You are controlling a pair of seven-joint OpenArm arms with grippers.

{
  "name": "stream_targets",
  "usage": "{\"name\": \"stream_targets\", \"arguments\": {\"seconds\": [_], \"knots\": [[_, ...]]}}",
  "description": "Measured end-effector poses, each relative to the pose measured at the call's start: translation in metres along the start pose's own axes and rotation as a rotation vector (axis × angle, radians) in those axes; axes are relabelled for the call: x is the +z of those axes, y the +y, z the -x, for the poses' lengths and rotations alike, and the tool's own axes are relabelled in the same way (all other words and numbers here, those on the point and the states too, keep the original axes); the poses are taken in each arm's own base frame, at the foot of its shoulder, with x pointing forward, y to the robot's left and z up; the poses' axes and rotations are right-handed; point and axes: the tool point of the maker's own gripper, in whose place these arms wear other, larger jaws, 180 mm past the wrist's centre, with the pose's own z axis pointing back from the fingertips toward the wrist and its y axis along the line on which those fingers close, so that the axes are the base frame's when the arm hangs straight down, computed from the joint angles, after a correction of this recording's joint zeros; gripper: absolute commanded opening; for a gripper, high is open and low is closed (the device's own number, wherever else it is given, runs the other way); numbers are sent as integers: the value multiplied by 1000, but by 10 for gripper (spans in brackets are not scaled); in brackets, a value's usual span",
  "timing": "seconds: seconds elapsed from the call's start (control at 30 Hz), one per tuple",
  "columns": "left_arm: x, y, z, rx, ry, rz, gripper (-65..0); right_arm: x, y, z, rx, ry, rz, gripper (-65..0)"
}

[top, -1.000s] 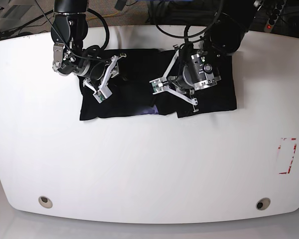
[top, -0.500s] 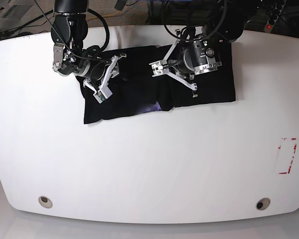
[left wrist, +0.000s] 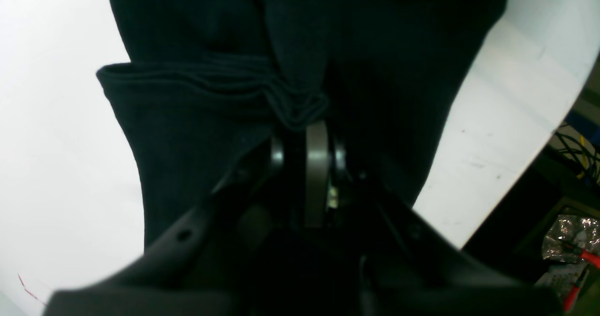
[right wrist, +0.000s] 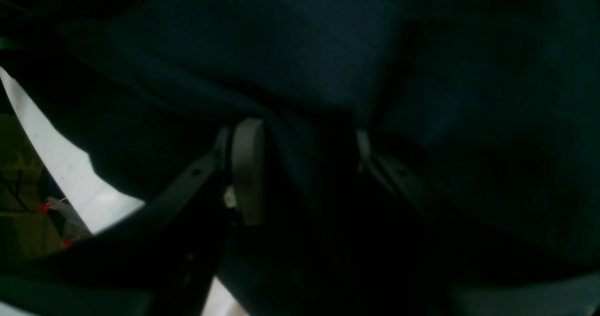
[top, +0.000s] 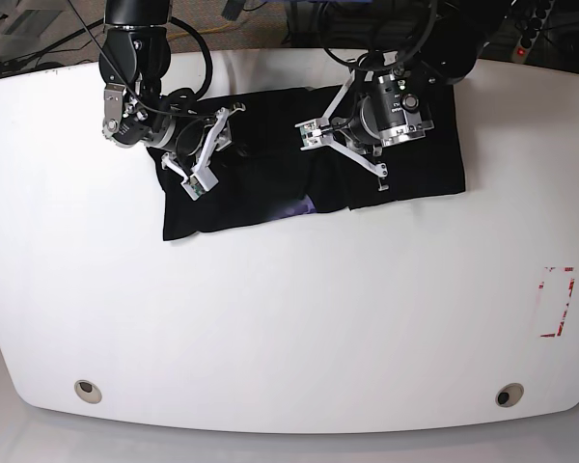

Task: Fold the T-shirt properly
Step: 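Press and smooth the folded layer with the left gripper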

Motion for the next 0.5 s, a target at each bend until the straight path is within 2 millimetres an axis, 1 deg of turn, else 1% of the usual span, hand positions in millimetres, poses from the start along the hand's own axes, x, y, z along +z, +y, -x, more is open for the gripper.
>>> {"name": "stream_targets", "arguments": {"seconds": [0.13, 0.17, 0.2, 0.27, 0.33, 0.37, 0.5], "knots": [[0, -1, 0, 1, 0, 2, -642, 0, 0, 0, 0, 0, 0, -426], [0, 0, 0, 2, -1, 0, -631, 0, 0, 0, 0, 0, 0, -426], [1, 0, 0, 4, -2, -1, -603, 0, 0, 0, 0, 0, 0, -426], [1, 0, -1, 5, -4, -2, -508, 0, 0, 0, 0, 0, 0, -426], [1, 0, 0, 4, -3, -1, -456, 0, 0, 0, 0, 0, 0, -426], [1, 0, 0, 6, -3, -2, -446, 0, 0, 0, 0, 0, 0, -426], [1, 2, 0, 10, -2, -5, -479, 0, 0, 0, 0, 0, 0, -426]]}}
